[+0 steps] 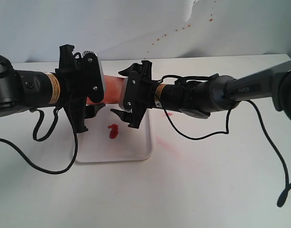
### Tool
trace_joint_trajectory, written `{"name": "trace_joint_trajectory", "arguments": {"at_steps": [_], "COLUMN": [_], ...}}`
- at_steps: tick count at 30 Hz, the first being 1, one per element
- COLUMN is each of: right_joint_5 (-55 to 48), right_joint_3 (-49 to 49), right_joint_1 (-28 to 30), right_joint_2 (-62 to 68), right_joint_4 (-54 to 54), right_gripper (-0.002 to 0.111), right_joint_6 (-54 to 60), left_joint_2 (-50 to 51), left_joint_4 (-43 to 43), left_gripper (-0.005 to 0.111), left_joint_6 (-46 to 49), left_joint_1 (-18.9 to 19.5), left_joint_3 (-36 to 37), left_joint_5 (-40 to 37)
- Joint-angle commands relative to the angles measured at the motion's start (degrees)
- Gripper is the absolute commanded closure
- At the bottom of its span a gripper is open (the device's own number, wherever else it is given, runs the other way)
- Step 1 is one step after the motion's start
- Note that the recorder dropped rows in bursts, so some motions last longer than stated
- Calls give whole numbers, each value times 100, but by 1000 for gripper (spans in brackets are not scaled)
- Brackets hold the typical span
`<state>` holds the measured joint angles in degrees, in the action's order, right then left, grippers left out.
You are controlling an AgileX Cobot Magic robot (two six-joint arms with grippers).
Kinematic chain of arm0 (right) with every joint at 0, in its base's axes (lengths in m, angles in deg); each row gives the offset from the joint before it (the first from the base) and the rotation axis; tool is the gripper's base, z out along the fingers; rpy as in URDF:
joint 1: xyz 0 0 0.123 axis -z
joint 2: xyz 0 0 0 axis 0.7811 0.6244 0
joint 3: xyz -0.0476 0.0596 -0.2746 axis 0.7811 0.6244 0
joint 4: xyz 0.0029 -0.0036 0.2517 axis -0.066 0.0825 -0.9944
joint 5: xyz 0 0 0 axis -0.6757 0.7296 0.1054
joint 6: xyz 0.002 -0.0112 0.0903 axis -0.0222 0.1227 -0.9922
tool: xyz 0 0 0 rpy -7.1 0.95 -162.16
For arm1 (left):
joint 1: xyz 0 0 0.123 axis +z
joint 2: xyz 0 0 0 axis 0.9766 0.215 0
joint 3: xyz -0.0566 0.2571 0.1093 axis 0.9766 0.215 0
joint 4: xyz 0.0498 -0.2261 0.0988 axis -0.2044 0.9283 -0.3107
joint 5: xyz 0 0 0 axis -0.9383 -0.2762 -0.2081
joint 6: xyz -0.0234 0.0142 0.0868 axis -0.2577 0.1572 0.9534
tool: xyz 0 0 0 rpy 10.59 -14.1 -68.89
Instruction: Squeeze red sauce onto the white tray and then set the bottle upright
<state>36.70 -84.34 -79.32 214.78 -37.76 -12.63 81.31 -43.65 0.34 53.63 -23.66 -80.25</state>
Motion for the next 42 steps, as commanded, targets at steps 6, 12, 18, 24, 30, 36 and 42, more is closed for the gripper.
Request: {"name": "trace_joint_trajectory", "arguments": {"at_steps": [6,12,18,24,30,36,42], "right_joint_5": [192,103,-263,-1023,-1945,-2363,-2804], "right_joint_3": [-105,-105,-105,-105,-105,-105,-105], "right_joint_1": [-7,-7,-7,-7,-287,-1021,-1354], "right_joint_2": [74,34,-292,-647,-966,-1039,-1039], "right_joint_4": [-547,-572,-572,-388,-129,-4,78], "right_gripper": [56,107,108,108,108,108,108], "right_joint_6": [274,285,285,275,251,251,282], "left_joint_2": [-76,-76,-76,-76,-76,-76,-62], "left_joint_4": [33,33,-14,35,172,878,1531], "left_gripper": [107,107,107,107,107,107,107], "left_joint_6": [-1,-1,-1,-1,-23,-23,-1], "left_joint_1": [6,6,6,6,6,6,6], "left_joint_3": [-10,-10,-10,-10,-10,14,349], "left_joint_5": [208,-240,-937,-1060,-1897,-2845,-2851]}}
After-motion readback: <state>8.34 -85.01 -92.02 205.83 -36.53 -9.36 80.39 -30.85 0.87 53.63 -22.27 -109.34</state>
